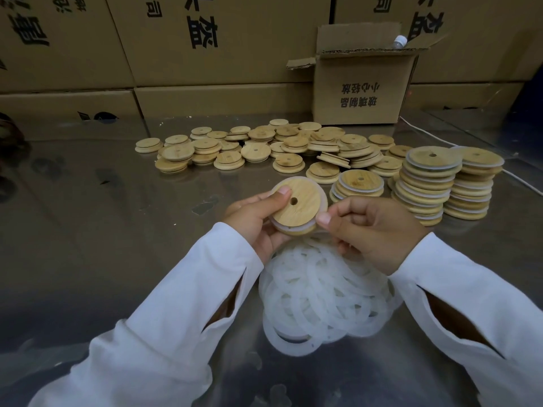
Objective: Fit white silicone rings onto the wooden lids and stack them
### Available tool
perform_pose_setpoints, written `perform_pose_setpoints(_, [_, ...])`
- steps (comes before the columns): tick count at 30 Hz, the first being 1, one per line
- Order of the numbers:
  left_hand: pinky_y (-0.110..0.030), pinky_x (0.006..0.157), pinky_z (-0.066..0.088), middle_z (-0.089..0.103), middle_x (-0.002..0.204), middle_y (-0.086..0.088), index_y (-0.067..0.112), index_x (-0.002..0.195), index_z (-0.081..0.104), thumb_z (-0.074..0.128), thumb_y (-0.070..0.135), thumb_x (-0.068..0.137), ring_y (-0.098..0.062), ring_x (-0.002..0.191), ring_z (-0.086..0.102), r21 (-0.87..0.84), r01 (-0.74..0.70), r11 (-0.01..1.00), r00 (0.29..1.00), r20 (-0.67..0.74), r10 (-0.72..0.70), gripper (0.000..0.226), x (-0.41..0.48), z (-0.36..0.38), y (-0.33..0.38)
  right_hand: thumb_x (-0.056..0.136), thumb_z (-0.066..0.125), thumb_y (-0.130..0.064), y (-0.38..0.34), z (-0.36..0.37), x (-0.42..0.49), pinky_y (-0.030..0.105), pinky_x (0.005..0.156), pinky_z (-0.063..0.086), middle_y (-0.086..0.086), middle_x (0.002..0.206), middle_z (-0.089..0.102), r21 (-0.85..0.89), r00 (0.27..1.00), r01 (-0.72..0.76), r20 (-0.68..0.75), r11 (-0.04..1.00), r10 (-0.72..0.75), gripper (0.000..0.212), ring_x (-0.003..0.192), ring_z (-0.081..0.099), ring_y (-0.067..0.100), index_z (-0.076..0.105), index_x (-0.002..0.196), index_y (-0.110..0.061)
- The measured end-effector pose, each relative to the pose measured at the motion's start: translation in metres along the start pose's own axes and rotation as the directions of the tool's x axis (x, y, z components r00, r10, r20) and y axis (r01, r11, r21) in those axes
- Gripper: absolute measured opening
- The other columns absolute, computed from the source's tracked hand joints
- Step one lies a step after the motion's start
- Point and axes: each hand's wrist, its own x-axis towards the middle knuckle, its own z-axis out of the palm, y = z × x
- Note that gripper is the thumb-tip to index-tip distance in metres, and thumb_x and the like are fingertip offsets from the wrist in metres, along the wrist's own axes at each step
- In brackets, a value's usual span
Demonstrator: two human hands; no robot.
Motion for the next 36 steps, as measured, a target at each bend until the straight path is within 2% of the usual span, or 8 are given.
perform_pose_setpoints(6, [-0.027, 0.053, 0.057, 0.069, 0.067, -0.010, 0.002, 0.083, 0.063, 0.059, 0.003, 0.081, -0.017, 0.060, 0.068, 0.100, -0.119, 0.988, 0.993, -0.008, 0.121, 0.004, 0.000, 0.001, -0.002, 0.080, 0.064, -0.019, 0.001, 0.003, 0.001, 0.019, 0.058, 0.051, -0.001, 0.059, 0.069, 0.115, 0.998, -0.059, 0.026, 0.992, 0.056, 0.005, 0.053, 0.063, 0.009, 0.066, 0.080, -0.014])
perform_pose_setpoints(10, [-0.028, 0.060, 0.058, 0.069, 0.071, -0.009, 0.004, 0.085, 0.063, 0.060, 0.003, 0.082, -0.019, 0.066, 0.067, 0.233, -0.213, 0.949, 0.976, 0.007, 0.217, 0.004, -0.001, 0.003, -0.006, 0.081, 0.063, -0.018, 0.004, 0.007, 0.002, 0.017, 0.053, 0.050, 0.000, 0.057, 0.068, 0.144, 0.999, -0.047, -0.013, 0.988, 0.050, 0.009, 0.050, 0.062, 0.010, 0.065, 0.074, -0.012])
perform_pose_setpoints(14, [-0.030, 0.072, 0.058, 0.070, 0.097, -0.015, 0.005, 0.104, 0.061, 0.060, 0.012, 0.083, -0.025, 0.086, 0.069, 0.215, -0.218, 0.952, 0.976, 0.064, 0.209, 0.022, -0.003, 0.004, -0.007, 0.082, 0.063, -0.020, 0.002, 0.002, 0.007, 0.018, 0.052, 0.050, -0.001, 0.054, 0.066, 0.180, 0.993, -0.011, -0.116, 0.984, 0.032, 0.012, 0.047, 0.060, 0.010, 0.065, 0.073, -0.013])
perform_pose_setpoints(16, [-0.028, 0.074, 0.057, 0.069, 0.097, -0.010, 0.010, 0.106, 0.059, 0.061, 0.017, 0.083, -0.020, 0.083, 0.070, 0.254, -0.214, 0.943, 0.977, 0.073, 0.202, 0.024, -0.003, 0.004, -0.007, 0.083, 0.063, -0.020, 0.002, -0.004, 0.013, 0.019, 0.050, 0.051, -0.001, 0.051, 0.065, 0.268, 0.974, -0.025, -0.212, 0.963, 0.084, 0.013, 0.044, 0.060, 0.010, 0.063, 0.074, -0.011])
perform_pose_setpoints(19, [-0.026, 0.069, 0.057, 0.070, 0.076, 0.000, 0.016, 0.096, 0.060, 0.061, 0.017, 0.083, -0.015, 0.069, 0.070, 0.258, -0.213, 0.942, 0.976, 0.096, 0.195, 0.013, -0.003, 0.006, -0.009, 0.084, 0.063, -0.020, 0.006, -0.010, 0.025, 0.017, 0.049, 0.052, 0.001, 0.051, 0.065, 0.420, 0.913, -0.071, -0.338, 0.905, 0.229, 0.016, 0.044, 0.062, 0.009, 0.059, 0.073, -0.010])
perform_pose_setpoints(23, [-0.025, 0.066, 0.057, 0.069, 0.064, 0.004, 0.015, 0.094, 0.060, 0.060, 0.015, 0.084, -0.015, 0.065, 0.069, 0.276, -0.236, 0.932, 0.968, 0.145, 0.203, 0.010, -0.005, 0.007, -0.013, 0.087, 0.060, -0.020, 0.015, -0.018, 0.035, 0.020, 0.052, 0.053, 0.009, 0.068, 0.063, 0.571, 0.832, -0.071, -0.419, 0.818, 0.364, 0.017, 0.055, 0.064, 0.013, 0.054, 0.078, -0.006])
perform_pose_setpoints(30, [-0.024, 0.061, 0.056, 0.067, 0.059, 0.003, 0.014, 0.091, 0.061, 0.058, 0.012, 0.085, -0.014, 0.059, 0.068, 0.266, -0.244, 0.933, 0.967, 0.138, 0.214, 0.007, -0.003, 0.005, -0.012, 0.090, 0.054, -0.026, 0.018, -0.028, 0.037, 0.017, 0.051, 0.049, 0.007, 0.084, 0.062, 0.604, 0.849, -0.259, -0.230, 0.754, 0.476, 0.033, 0.065, 0.061, 0.009, 0.051, 0.114, -0.004])
perform_pose_setpoints(36, [-0.023, 0.059, 0.055, 0.066, 0.058, 0.004, 0.014, 0.090, 0.063, 0.057, 0.012, 0.086, -0.012, 0.058, 0.066, 0.273, -0.254, 0.928, 0.965, 0.133, 0.226, 0.007, -0.004, 0.002, -0.008, 0.086, 0.060, -0.016, 0.021, -0.033, 0.035, 0.020, 0.047, 0.050, 0.008, 0.080, 0.065, 0.599, 0.854, -0.266, -0.216, 0.755, 0.473, 0.024, 0.059, 0.064, 0.011, 0.055, 0.105, -0.003])
